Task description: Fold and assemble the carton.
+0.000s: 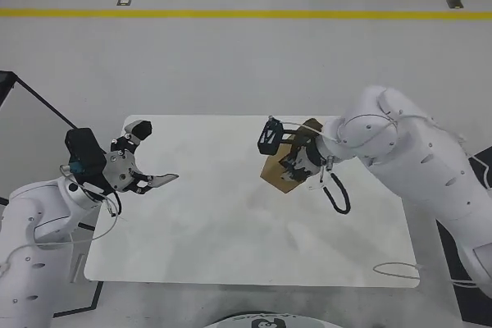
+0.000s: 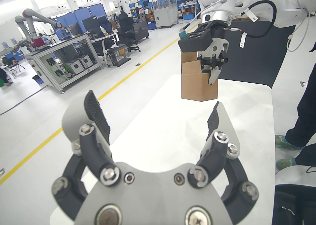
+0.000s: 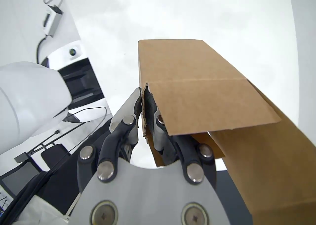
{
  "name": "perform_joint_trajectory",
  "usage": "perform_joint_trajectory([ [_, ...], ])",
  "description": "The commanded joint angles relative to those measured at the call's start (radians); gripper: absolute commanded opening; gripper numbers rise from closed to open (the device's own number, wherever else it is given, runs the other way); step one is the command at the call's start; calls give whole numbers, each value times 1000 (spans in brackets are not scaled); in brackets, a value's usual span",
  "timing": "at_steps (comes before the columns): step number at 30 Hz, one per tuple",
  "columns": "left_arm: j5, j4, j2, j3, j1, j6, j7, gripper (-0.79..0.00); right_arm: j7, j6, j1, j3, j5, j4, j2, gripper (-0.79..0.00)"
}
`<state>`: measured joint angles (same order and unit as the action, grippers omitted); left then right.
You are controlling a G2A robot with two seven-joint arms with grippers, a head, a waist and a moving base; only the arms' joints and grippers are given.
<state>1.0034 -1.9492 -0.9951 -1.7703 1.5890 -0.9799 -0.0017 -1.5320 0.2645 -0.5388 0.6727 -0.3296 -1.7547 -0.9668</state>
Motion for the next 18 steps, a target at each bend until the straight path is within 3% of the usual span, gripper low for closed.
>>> perform_joint_trajectory([
  [1, 0, 0, 0, 0, 0, 0, 0, 0, -4, -14, 6, -24, -78, -17, 0, -785],
  [14, 0, 0, 0, 0, 0, 0, 0, 0, 16, 40, 123, -243, -256, -100, -27, -785],
  [18, 0, 0, 0, 0, 0, 0, 0, 0, 16, 40, 123, -243, -256, -100, -27, -785],
])
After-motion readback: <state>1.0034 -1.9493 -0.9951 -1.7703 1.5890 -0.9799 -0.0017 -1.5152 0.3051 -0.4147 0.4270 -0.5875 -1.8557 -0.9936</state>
